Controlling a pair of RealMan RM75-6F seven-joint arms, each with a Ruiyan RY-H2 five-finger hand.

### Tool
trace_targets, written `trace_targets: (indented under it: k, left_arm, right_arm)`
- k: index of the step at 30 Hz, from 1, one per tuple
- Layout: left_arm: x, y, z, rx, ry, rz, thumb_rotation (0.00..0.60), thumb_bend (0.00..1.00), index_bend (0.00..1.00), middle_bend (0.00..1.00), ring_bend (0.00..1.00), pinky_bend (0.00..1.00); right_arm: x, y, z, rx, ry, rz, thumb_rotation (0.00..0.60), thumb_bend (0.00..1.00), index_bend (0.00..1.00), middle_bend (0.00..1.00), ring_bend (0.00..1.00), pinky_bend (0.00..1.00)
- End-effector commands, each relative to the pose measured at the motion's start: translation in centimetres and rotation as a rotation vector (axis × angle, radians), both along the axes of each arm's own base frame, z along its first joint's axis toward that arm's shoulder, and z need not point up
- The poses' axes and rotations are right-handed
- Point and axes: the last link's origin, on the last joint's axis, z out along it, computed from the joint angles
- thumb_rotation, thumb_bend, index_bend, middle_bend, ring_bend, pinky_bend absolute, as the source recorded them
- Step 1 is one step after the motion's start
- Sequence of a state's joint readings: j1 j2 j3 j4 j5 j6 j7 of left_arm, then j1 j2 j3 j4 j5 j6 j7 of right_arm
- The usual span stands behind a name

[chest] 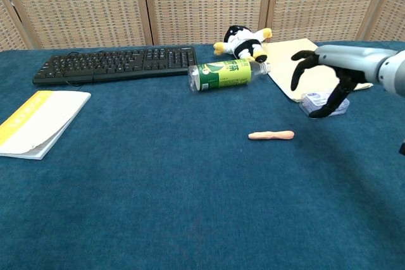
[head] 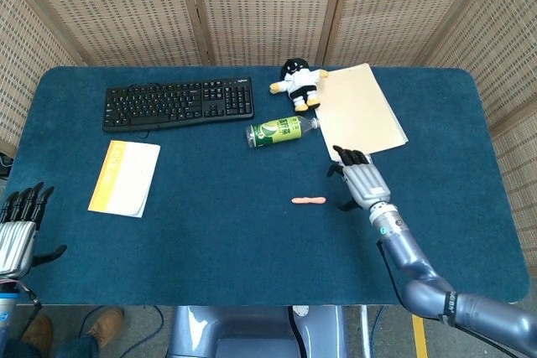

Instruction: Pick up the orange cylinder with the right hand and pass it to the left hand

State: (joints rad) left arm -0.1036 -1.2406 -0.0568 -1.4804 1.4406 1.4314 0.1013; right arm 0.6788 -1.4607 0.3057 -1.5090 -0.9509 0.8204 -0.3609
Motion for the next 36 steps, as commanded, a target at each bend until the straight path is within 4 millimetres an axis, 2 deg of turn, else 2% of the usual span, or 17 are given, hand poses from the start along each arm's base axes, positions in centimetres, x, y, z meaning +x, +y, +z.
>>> trace_targets:
  k: [1, 6, 15, 26, 36]
  left_arm:
    - [0.0, 0.0, -0.1, 0.000, 0.002, -0.001, 0.600, 0.00, 0.00, 0.00, 0.00, 0.00]
    - [0.1, 0.0, -0.1, 0.000, 0.003, -0.002, 0.600, 0.00, 0.00, 0.00, 0.00, 0.00]
    - [0.0, 0.0, 0.0, 0.002, -0.002, 0.004, 0.600, 0.00, 0.00, 0.00, 0.00, 0.00]
    - [-0.2, 0.0, 0.0, 0.000, -0.004, 0.009, 0.600, 0.00, 0.00, 0.00, 0.00, 0.00]
    - [-0.2, 0.0, -0.1, -0.001, 0.000, 0.010, 0.600, 0.00, 0.00, 0.00, 0.00, 0.00]
  right_arm:
    - [0.4, -0.2, -2.6, 0.031, 0.040, 0.001, 0.600, 0.39, 0.40, 0.00, 0.00, 0.00]
    - [0.8, -0.2, -4.8, 0.040, 0.085, 0.017, 0.600, 0.44, 0.42, 0.00, 0.00, 0.00]
    - [0.9, 0.2, -7.7, 0.053, 0.111, 0.010, 0.600, 0.45, 0.45, 0.00, 0.00, 0.00]
    - [0.6, -0.2, -7.9, 0.035, 0.088, -0.002, 0.600, 0.49, 0.51, 0.00, 0.00, 0.00]
    - [0.4, 0.0, -8.3, 0.050, 0.085, -0.010, 0.600, 0.52, 0.51, 0.00, 0.00, 0.00]
